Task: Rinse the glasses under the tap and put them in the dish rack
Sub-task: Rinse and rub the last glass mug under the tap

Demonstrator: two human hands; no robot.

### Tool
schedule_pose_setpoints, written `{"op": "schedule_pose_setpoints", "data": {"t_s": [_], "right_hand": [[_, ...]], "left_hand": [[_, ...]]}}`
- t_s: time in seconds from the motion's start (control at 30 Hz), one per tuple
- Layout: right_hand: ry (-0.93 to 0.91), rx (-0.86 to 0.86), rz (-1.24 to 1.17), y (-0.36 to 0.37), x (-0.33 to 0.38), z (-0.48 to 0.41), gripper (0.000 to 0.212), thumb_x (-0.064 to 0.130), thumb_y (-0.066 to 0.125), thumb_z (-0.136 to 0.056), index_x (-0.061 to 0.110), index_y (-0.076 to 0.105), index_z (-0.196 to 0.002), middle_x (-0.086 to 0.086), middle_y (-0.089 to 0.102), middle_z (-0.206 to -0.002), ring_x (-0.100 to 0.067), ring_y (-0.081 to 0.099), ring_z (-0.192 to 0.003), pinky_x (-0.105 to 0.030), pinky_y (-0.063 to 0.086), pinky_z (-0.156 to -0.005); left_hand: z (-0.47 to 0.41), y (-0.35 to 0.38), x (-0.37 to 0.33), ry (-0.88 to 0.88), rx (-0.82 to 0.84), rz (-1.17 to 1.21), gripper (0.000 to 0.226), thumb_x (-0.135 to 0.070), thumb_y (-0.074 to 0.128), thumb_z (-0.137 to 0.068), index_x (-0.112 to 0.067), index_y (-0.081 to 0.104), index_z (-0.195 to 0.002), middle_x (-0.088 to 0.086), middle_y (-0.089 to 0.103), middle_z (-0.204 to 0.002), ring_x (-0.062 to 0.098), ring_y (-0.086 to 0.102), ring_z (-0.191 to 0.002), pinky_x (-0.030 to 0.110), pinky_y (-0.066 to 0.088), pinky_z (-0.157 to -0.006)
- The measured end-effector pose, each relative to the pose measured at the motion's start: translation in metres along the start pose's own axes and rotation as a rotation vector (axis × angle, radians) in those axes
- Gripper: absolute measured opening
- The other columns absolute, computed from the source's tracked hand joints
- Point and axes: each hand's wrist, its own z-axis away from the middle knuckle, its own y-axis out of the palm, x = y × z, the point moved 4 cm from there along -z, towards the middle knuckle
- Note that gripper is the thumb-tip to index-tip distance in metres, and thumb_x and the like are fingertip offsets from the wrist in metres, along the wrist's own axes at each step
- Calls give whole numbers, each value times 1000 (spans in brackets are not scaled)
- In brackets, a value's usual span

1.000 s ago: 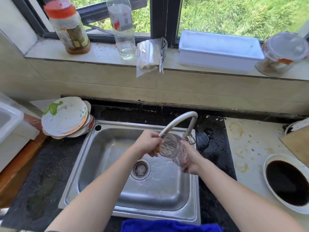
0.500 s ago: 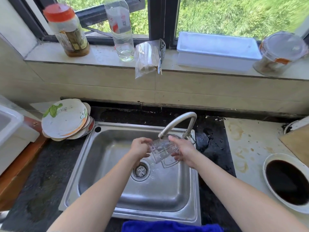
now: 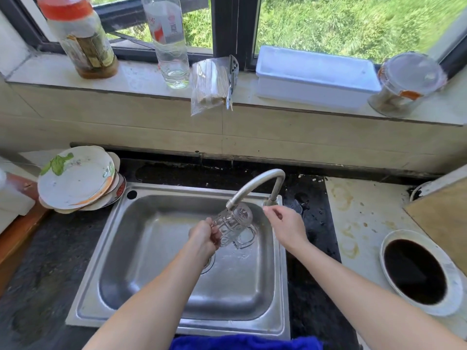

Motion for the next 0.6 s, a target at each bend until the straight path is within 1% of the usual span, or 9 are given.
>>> {"op": "schedule_pose_setpoints", "data": {"t_s": [0.03,0.1,0.17,0.2,0.27,0.33,0.4,0.5,0.6], "right_hand": [[11,-32,137,-6,-8,-7,27,42,56,-94,23,69,-109,6,66,-104,-17,61,-95,-30,44,-73],[22,16,335,-6,-20,-20,38,43,62,-89,22,63,-120,1,59,-120,-20,57,-106,-33,44,-78],[14,107,418,3,-24,-29,52,49,67,-84,22,58,-127,0,53,-127,-23,53,-114,-37,46,-85],[3,124,451,7,-25,-32,54,50,67,-83,21,58,-127,-1,53,-126,-23,52,-115,-38,47,-86],[-29,92,524,13,-25,-38,44,46,65,-86,18,62,-120,-4,56,-119,-26,53,-112,-39,48,-84],[-56,44,575,15,-24,-42,30,35,58,-92,14,66,-111,-10,60,-112,-30,55,-108,-38,46,-80],[-72,21,565,15,-28,-47,25,25,52,-95,11,66,-110,-13,64,-107,-33,59,-102,-37,44,-76],[-40,-12,445,7,-36,-53,26,23,48,-98,13,68,-110,-15,70,-104,-34,62,-97,-36,41,-72],[25,1,290,-2,-39,-56,25,23,53,-96,12,71,-111,-13,71,-107,-35,62,-102,-37,46,-83]], "left_hand": [[0,1,1,-9,-3,15,38,-12,37,-97,-20,34,-60,-6,31,-31,10,25,-23,8,25,-35],[2,2,2,-2,-21,16,36,-11,37,-96,-19,36,-62,-6,31,-30,11,28,-22,12,27,-40],[2,1,2,9,-37,-12,33,-14,37,-96,-18,38,-64,-5,33,-32,12,30,-23,20,25,-47],[2,0,3,8,-38,-23,33,-15,37,-96,-18,38,-64,-5,34,-33,12,31,-24,21,23,-48],[2,-1,5,0,-32,-28,33,-15,35,-97,-19,37,-64,-5,33,-33,12,31,-25,21,22,-47],[4,-3,7,-13,-18,-11,34,-12,34,-95,-18,38,-61,-6,31,-34,11,29,-26,18,22,-44],[5,-5,8,-25,-3,10,35,-10,34,-93,-18,38,-59,-6,30,-35,11,27,-27,18,23,-43],[4,-6,10,-43,30,48,37,-11,36,-93,-19,35,-57,-6,29,-36,10,27,-27,18,25,-42],[6,-2,11,-42,49,102,37,-9,36,-93,-19,34,-57,-6,29,-35,10,26,-28,14,26,-38]]}}
